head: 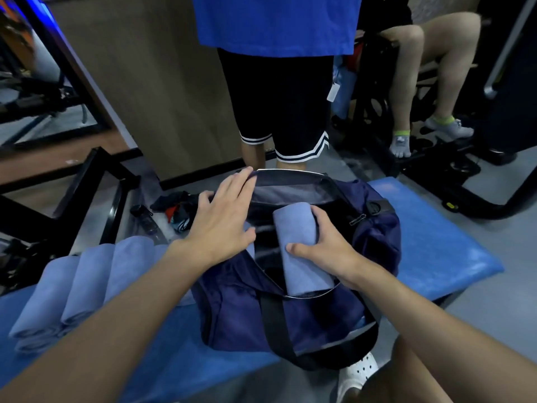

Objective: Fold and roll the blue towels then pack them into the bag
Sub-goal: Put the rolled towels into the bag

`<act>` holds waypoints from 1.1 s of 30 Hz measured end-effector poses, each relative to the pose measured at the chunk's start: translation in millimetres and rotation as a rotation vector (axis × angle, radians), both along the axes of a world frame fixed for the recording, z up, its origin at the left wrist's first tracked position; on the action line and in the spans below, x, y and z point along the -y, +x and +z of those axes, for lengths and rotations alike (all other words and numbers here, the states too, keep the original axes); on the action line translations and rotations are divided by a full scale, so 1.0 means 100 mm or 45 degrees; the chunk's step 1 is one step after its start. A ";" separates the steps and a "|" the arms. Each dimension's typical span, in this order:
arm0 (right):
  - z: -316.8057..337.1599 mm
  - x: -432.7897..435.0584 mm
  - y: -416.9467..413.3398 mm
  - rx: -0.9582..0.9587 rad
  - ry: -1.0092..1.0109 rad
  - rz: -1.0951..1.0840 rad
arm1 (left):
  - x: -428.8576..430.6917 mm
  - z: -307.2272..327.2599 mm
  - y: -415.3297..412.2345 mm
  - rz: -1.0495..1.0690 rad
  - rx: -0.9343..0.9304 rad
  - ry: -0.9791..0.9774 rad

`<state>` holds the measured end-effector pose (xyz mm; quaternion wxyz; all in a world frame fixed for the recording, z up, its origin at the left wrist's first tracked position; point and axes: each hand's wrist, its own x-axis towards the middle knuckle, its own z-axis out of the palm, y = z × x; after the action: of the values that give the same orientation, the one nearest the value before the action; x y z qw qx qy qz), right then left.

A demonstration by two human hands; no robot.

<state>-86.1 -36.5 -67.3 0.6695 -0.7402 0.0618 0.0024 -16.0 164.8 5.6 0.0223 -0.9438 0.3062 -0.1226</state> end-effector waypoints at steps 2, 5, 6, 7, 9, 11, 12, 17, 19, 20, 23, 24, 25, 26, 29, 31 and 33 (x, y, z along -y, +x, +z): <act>-0.01 -0.09 0.10 -0.013 -0.015 0.007 | -0.03 -0.01 -0.01 0.030 -0.027 0.049; -0.07 -0.20 0.26 -0.035 -0.057 0.002 | -0.05 -0.07 -0.03 0.055 -0.037 0.053; -0.09 -0.21 0.29 -0.050 -0.069 0.000 | -0.04 -0.08 -0.04 0.058 -0.041 0.042; -0.12 -0.23 0.34 -0.075 -0.087 -0.005 | -0.05 -0.10 -0.03 0.059 -0.049 0.037; -0.19 -0.25 0.42 -0.153 -0.117 -0.015 | -0.09 -0.12 -0.03 0.040 -0.062 0.025; -0.24 -0.28 0.49 -0.260 -0.126 -0.035 | -0.13 -0.12 -0.03 0.021 -0.077 0.012; -0.25 -0.30 0.53 -0.300 -0.118 -0.061 | -0.16 -0.11 -0.02 0.020 -0.085 0.009; -0.37 -0.40 0.76 -0.250 0.035 -0.238 | -0.25 -0.10 -0.01 -0.001 -0.120 0.002; -0.44 -0.43 0.79 -0.288 0.020 -0.236 | -0.28 -0.09 0.01 -0.011 -0.135 -0.004; -0.48 -0.44 0.81 -0.309 -0.003 -0.232 | -0.30 -0.09 0.01 -0.013 -0.151 -0.004; -0.50 -0.46 0.88 -0.263 0.014 -0.256 | -0.35 -0.10 0.02 -0.006 -0.195 -0.025; -0.51 -0.46 0.91 -0.238 0.017 -0.254 | -0.36 -0.10 0.02 -0.005 -0.200 -0.035; -0.51 -0.46 0.92 -0.252 -0.023 -0.214 | -0.37 -0.10 0.02 -0.005 -0.198 -0.043; -0.53 -0.46 0.92 -0.276 -0.057 -0.153 | -0.38 -0.10 0.02 -0.007 -0.195 -0.047; -0.54 -0.46 0.89 -0.373 -0.129 -0.064 | -0.40 -0.12 0.03 -0.002 -0.202 -0.068; -0.54 -0.47 0.89 -0.370 -0.169 -0.046 | -0.39 -0.14 0.02 0.003 -0.225 -0.085; -0.53 -0.50 0.86 -0.349 -0.193 0.043 | -0.40 -0.15 0.02 -0.002 -0.236 -0.099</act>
<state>0.3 13.4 -120.1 0.5969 -0.7823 0.1400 0.1101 -13.7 204.6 -8.9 -0.0427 -0.9509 0.3029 -0.0467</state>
